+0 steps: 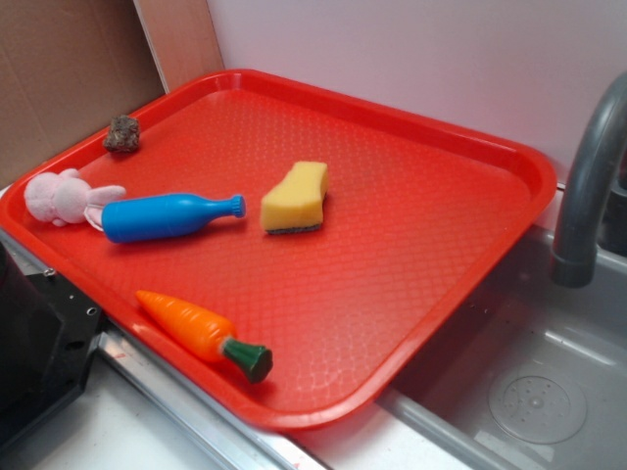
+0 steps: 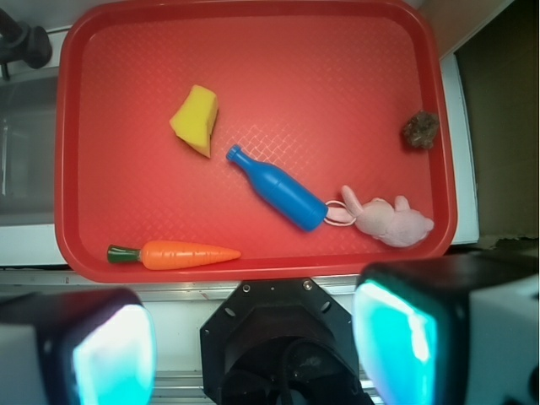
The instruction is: Grab the carrot.
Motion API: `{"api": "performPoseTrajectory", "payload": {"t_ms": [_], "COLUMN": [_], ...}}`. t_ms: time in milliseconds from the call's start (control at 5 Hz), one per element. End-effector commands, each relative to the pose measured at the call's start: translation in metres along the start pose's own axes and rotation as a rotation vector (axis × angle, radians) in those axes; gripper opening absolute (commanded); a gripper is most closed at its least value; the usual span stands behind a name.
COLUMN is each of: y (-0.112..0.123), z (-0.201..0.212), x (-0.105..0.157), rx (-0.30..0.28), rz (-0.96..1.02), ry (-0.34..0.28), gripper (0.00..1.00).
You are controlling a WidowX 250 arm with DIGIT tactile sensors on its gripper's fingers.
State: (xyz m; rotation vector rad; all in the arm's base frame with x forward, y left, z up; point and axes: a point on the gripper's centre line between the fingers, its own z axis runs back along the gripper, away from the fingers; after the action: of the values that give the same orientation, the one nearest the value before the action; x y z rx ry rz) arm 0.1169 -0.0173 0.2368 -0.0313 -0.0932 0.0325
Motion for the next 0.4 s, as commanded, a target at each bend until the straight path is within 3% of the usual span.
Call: {"api": "performPoseTrajectory", "payload": {"t_ms": [0, 200], "y": [0.000, -0.044], "z": [0.000, -0.051], "x": [0.000, 0.017], "rx": [0.000, -0.029], "rz": [0.000, -0.247], "ry": [0.000, 0.038], "gripper": [1.00, 1.00]}}
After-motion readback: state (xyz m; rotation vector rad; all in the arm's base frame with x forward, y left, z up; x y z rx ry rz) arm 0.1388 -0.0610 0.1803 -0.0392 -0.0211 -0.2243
